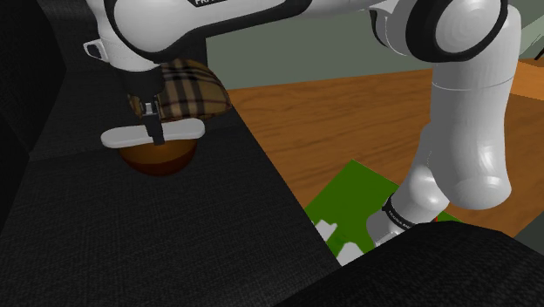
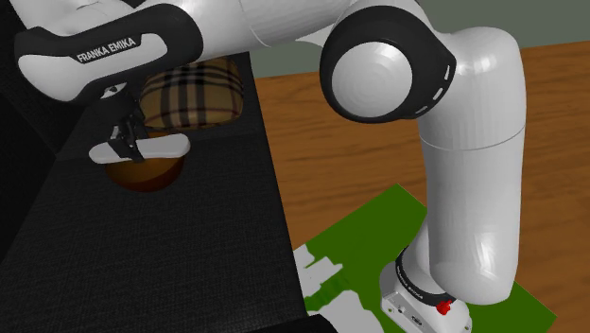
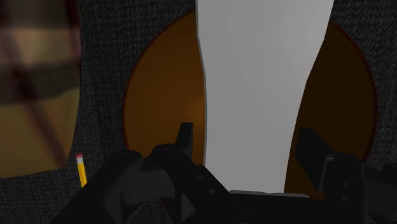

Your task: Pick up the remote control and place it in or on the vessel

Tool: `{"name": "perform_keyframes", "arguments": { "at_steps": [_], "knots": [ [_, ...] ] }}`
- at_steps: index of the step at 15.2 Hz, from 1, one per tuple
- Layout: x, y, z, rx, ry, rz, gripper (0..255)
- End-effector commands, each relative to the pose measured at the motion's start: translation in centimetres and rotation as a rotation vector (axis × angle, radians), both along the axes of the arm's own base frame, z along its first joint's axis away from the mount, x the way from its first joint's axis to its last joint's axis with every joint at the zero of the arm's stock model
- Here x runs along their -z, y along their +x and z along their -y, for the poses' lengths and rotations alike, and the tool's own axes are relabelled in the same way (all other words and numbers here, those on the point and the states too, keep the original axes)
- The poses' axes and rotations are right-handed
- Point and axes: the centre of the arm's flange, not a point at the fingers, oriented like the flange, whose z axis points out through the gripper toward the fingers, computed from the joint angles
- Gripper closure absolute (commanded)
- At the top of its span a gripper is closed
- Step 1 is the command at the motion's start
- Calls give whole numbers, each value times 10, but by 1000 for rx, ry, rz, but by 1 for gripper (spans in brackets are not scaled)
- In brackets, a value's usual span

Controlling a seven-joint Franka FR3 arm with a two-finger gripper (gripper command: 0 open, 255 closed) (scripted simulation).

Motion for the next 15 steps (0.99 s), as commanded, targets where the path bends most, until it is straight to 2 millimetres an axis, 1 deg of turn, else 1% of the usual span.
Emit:
{"name": "perform_keyframes", "arguments": {
  "at_steps": [1,2,7,10,11,15],
  "knots": [
    [0,0,0,0,0,0,255],
    [0,0,0,0,0,0,0],
    [0,0,0,0,0,0,0],
    [-40,-1,0,0,0,0,0],
    [-50,-1,0,0,0,0,0],
    [-50,-1,0,0,0,0,0]
  ]
}}
